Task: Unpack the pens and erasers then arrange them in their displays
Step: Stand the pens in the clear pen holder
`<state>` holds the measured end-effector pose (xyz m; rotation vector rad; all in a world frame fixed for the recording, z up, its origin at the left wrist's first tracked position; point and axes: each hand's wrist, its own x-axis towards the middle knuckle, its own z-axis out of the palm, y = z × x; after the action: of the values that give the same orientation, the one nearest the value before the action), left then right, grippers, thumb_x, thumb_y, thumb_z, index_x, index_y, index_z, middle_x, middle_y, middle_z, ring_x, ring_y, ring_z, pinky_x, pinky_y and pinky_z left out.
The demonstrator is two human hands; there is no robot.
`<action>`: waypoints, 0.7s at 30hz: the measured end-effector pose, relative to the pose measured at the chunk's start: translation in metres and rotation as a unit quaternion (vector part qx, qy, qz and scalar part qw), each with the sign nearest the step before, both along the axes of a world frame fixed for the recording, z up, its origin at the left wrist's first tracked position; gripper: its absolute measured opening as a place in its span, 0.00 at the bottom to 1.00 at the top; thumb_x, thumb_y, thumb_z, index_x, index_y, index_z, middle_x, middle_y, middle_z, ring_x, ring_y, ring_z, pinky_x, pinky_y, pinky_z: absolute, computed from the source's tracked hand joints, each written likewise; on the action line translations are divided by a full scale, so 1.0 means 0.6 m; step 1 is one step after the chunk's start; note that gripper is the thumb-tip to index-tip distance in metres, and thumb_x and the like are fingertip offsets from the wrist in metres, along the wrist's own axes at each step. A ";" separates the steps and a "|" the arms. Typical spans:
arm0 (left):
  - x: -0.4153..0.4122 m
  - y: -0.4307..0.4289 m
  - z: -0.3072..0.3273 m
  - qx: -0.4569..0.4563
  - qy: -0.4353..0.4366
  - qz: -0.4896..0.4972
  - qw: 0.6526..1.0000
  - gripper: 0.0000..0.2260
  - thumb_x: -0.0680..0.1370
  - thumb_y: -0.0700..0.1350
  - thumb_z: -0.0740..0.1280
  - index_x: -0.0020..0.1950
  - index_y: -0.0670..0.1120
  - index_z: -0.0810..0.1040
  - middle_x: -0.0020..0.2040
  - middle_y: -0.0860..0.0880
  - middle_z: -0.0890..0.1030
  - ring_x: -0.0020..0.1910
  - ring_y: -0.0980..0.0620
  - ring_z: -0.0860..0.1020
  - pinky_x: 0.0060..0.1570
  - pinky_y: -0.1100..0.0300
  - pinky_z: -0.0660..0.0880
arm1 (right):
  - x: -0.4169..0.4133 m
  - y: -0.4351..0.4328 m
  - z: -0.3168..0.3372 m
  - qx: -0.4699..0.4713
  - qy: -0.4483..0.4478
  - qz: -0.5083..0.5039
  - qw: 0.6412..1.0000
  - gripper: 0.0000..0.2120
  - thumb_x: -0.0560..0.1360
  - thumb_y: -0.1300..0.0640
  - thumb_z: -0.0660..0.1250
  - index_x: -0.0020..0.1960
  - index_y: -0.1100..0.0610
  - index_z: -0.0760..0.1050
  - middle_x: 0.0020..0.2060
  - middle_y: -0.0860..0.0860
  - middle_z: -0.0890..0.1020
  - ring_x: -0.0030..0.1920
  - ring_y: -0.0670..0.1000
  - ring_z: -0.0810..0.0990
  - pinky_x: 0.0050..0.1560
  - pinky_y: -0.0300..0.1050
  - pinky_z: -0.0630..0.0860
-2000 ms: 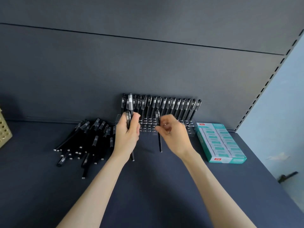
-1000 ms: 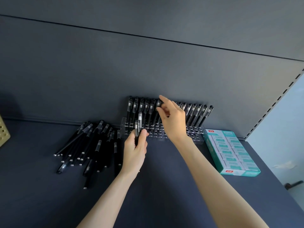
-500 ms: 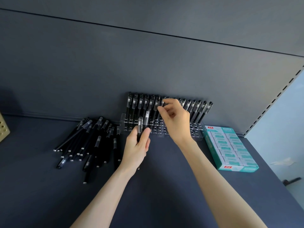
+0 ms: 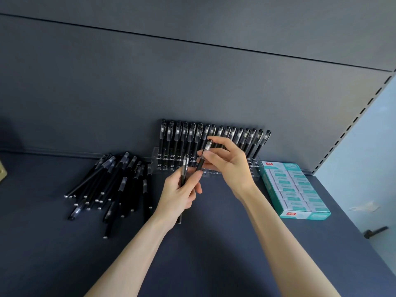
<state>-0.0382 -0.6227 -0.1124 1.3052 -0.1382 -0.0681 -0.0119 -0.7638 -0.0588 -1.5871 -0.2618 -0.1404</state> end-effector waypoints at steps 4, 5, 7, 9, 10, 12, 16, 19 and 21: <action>0.000 0.000 0.001 -0.008 0.002 -0.012 1.000 0.08 0.79 0.50 0.64 0.45 0.50 0.81 0.33 0.45 0.80 0.21 0.55 0.63 0.21 0.66 0.57 | -0.001 -0.005 0.003 0.025 -0.010 -0.010 1.000 0.14 0.73 0.68 0.68 0.55 0.53 0.75 0.40 0.53 0.85 0.41 0.55 0.84 0.45 0.46 0.81; 0.001 -0.001 0.000 0.000 0.007 -0.006 1.000 0.08 0.79 0.51 0.64 0.46 0.49 0.81 0.34 0.45 0.81 0.21 0.55 0.63 0.21 0.66 0.57 | 0.001 -0.004 0.005 0.024 -0.019 -0.034 0.999 0.14 0.72 0.68 0.69 0.53 0.53 0.75 0.37 0.52 0.84 0.38 0.53 0.84 0.43 0.44 0.81; 0.003 -0.002 -0.002 0.011 0.022 0.010 1.000 0.10 0.79 0.52 0.64 0.48 0.46 0.78 0.35 0.48 0.81 0.22 0.55 0.63 0.21 0.66 0.56 | 0.009 -0.004 0.012 0.028 -0.044 -0.100 0.994 0.15 0.71 0.68 0.70 0.52 0.52 0.75 0.34 0.50 0.83 0.34 0.51 0.83 0.41 0.44 0.81; 0.006 -0.003 -0.004 0.012 0.039 0.027 0.999 0.12 0.78 0.55 0.63 0.48 0.46 0.75 0.35 0.51 0.78 0.23 0.56 0.62 0.21 0.66 0.56 | 0.021 -0.008 0.022 0.029 -0.083 -0.177 0.980 0.15 0.71 0.66 0.71 0.51 0.50 0.75 0.35 0.50 0.81 0.33 0.50 0.82 0.42 0.48 0.81; 0.008 -0.002 -0.004 0.013 0.046 0.034 0.998 0.13 0.79 0.55 0.63 0.49 0.46 0.76 0.34 0.52 0.77 0.23 0.57 0.62 0.21 0.66 0.56 | 0.028 -0.009 0.027 0.028 -0.106 -0.210 0.972 0.15 0.71 0.65 0.71 0.51 0.49 0.75 0.36 0.49 0.81 0.33 0.50 0.82 0.42 0.47 0.81; 0.011 -0.001 -0.002 0.012 0.053 0.043 0.998 0.11 0.80 0.53 0.60 0.51 0.47 0.77 0.32 0.53 0.76 0.24 0.57 0.62 0.21 0.66 0.56 | 0.039 -0.009 0.035 0.012 -0.147 -0.254 0.956 0.17 0.72 0.63 0.69 0.50 0.42 0.74 0.36 0.46 0.81 0.35 0.50 0.81 0.43 0.45 0.79; 0.008 0.002 0.000 0.011 0.032 0.034 0.999 0.09 0.81 0.50 0.59 0.52 0.49 0.77 0.30 0.52 0.74 0.24 0.56 0.61 0.22 0.63 0.55 | 0.056 0.002 0.036 -0.043 -0.194 -0.266 0.943 0.18 0.73 0.63 0.68 0.51 0.39 0.71 0.37 0.43 0.79 0.37 0.45 0.79 0.42 0.36 0.75; 0.005 0.004 0.002 0.046 0.013 0.032 0.998 0.08 0.81 0.54 0.60 0.51 0.53 0.78 0.29 0.51 0.71 0.23 0.57 0.61 0.22 0.66 0.57 | 0.068 0.008 0.028 -0.068 -0.199 -0.256 0.944 0.16 0.74 0.63 0.68 0.53 0.45 0.72 0.37 0.43 0.79 0.37 0.42 0.78 0.41 0.33 0.74; 0.007 0.005 0.003 0.047 0.021 0.043 0.998 0.09 0.81 0.54 0.60 0.53 0.52 0.77 0.28 0.51 0.70 0.22 0.58 0.61 0.21 0.67 0.58 | 0.074 0.010 0.022 -0.083 -0.203 -0.252 0.942 0.14 0.74 0.64 0.68 0.55 0.49 0.73 0.37 0.42 0.78 0.37 0.41 0.78 0.42 0.31 0.73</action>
<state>-0.0340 -0.6198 -0.1109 1.4007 -0.0432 -0.0295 0.0322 -0.7576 -0.0454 -1.7565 -0.1827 -0.8706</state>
